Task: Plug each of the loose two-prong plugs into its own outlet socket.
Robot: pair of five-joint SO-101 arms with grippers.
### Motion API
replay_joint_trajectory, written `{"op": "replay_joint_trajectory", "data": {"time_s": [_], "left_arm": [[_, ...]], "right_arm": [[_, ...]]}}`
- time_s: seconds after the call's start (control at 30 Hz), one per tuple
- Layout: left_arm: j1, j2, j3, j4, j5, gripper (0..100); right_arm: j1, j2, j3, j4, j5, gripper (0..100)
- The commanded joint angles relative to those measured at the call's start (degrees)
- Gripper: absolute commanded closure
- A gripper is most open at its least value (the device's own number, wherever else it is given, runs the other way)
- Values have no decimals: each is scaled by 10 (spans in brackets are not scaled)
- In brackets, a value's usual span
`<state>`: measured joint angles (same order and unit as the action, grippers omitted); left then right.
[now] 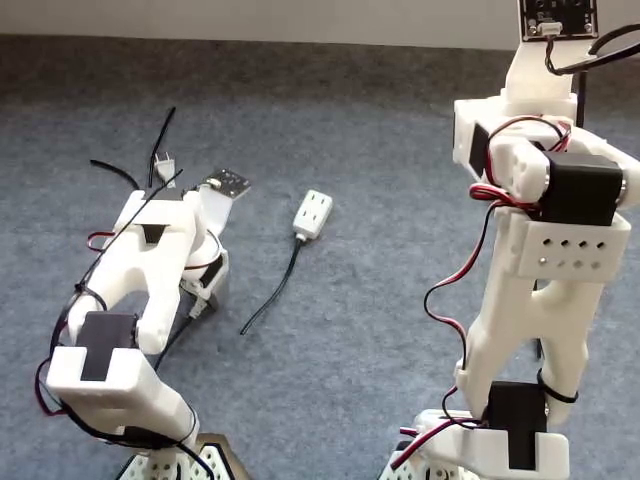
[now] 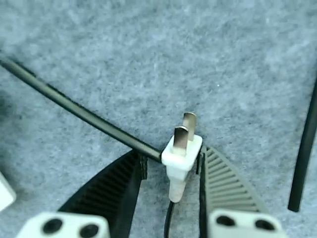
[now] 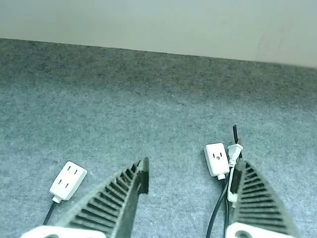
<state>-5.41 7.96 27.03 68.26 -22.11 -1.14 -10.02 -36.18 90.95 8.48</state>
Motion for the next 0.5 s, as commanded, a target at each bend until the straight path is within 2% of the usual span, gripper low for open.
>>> {"op": "replay_joint_trajectory", "data": {"time_s": [0.0, 0.17, 0.27, 0.47], "left_arm": [[26, -4, -17, -17, 5, 828], [58, -4, -17, -17, 17, 829], [55, -4, -15, -25, 42, 829], [55, -4, -13, -25, 43, 836]], "right_arm": [[0, -23, 0, -7, 8, 728], [0, -23, 0, -7, 8, 728], [0, -23, 0, -7, 8, 728], [0, -23, 0, -7, 8, 728]]}}
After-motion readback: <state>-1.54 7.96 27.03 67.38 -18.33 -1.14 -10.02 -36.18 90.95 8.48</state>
